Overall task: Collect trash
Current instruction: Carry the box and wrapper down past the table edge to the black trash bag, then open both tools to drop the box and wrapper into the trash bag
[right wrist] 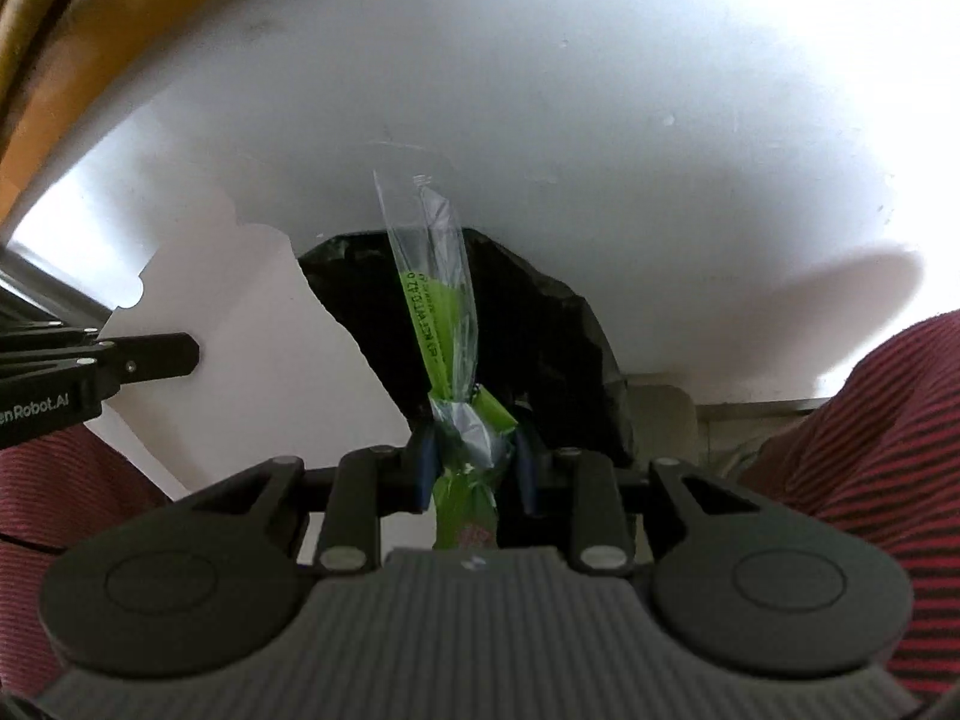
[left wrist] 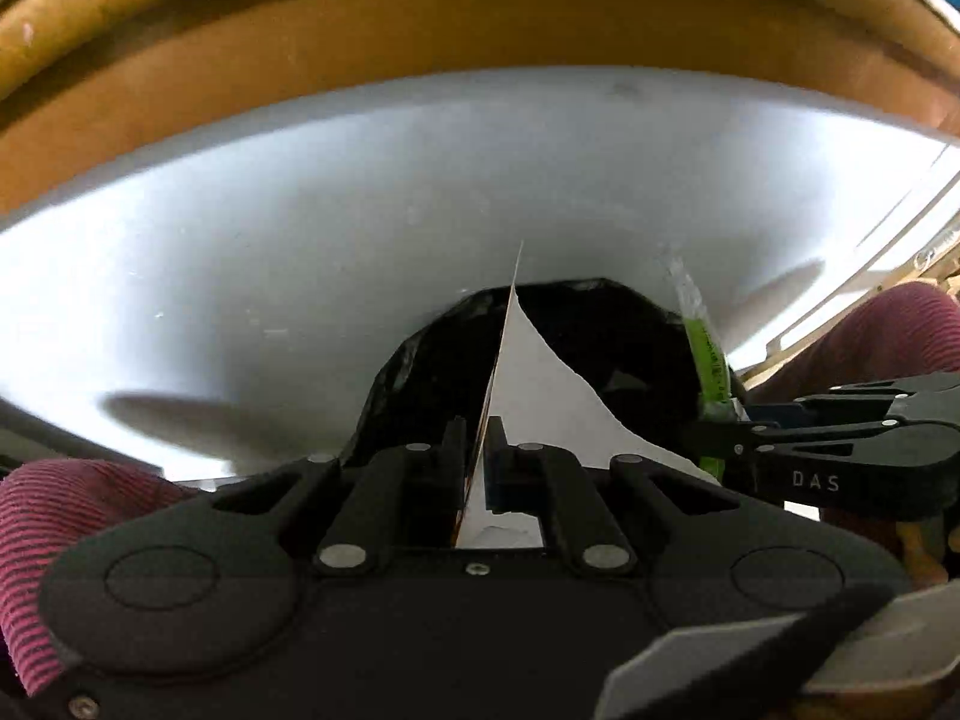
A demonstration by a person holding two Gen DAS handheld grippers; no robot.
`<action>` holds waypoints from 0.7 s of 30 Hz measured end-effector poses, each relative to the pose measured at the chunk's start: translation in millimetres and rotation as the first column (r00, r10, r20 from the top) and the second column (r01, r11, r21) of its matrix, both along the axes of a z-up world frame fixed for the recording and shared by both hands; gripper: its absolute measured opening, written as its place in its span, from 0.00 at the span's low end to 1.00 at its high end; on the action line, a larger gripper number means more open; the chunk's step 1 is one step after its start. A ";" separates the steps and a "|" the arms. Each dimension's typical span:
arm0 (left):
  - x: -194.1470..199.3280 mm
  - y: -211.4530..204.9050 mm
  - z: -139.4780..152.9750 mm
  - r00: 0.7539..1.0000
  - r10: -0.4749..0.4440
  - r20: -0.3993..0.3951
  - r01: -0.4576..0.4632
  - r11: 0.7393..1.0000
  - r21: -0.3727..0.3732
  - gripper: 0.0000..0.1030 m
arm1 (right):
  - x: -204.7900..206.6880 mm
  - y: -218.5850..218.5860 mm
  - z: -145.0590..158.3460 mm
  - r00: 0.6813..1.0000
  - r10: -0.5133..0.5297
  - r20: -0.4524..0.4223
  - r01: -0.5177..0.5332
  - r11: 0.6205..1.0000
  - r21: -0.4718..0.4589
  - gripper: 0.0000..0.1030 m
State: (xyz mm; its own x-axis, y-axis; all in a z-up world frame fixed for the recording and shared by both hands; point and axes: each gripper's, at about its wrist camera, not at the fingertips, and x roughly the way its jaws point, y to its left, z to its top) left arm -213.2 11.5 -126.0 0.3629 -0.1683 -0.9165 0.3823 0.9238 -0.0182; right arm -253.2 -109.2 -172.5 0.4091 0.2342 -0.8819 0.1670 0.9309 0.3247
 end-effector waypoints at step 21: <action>-1.4 -8.4 -11.2 1.000 -0.021 -0.007 0.021 0.999 0.027 0.12 | 3.5 -1.5 -3.5 1.000 0.009 -0.007 -0.009 1.000 0.004 0.39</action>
